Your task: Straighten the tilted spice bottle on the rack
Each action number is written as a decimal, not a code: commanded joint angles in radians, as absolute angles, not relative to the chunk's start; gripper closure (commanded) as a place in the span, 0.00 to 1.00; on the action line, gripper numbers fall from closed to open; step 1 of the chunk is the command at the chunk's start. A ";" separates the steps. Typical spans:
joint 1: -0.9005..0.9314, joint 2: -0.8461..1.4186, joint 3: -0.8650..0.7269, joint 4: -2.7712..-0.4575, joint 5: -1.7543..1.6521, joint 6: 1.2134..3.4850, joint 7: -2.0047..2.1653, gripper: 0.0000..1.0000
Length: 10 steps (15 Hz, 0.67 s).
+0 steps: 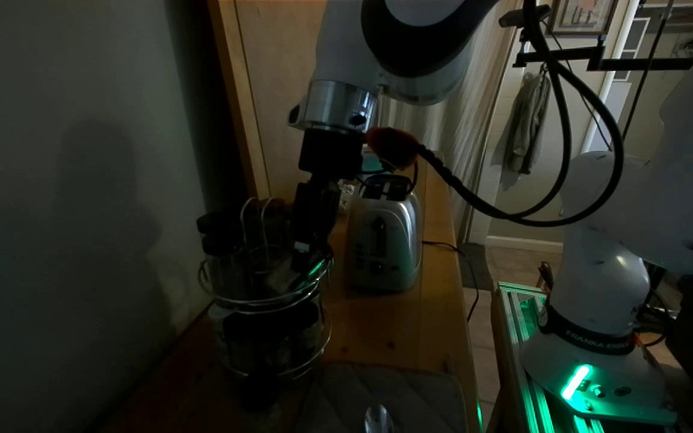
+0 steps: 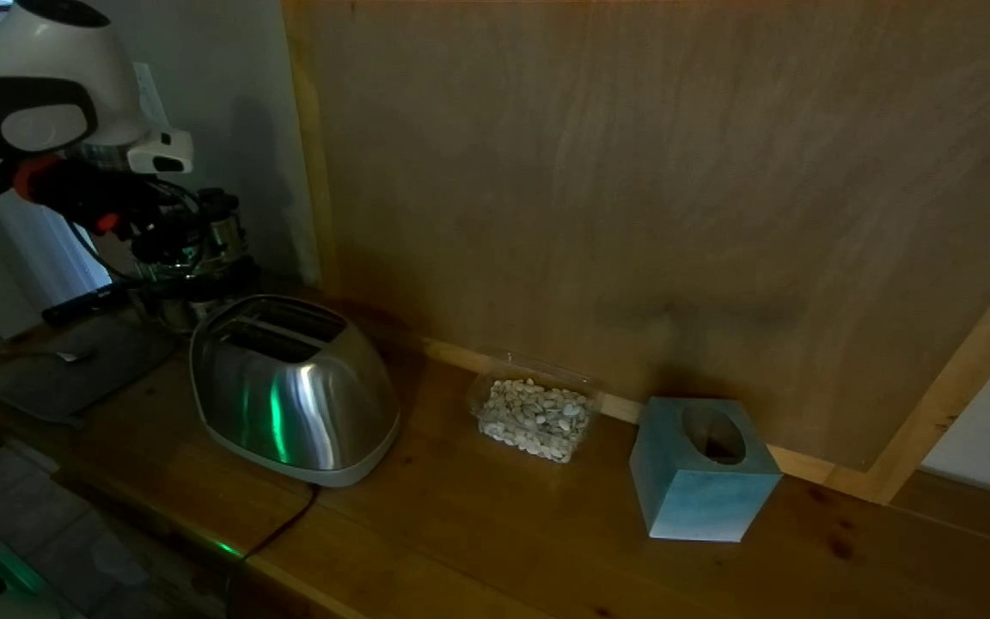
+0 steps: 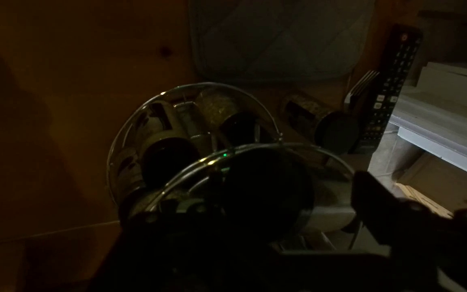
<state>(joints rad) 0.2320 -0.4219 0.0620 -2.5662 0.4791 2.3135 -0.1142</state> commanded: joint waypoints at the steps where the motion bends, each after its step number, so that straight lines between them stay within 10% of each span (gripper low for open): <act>1: 0.240 -0.414 0.047 -2.567 0.518 2.330 -0.130 0.48; 10: 0.232 -0.422 0.046 -2.561 0.538 2.326 -0.117 0.62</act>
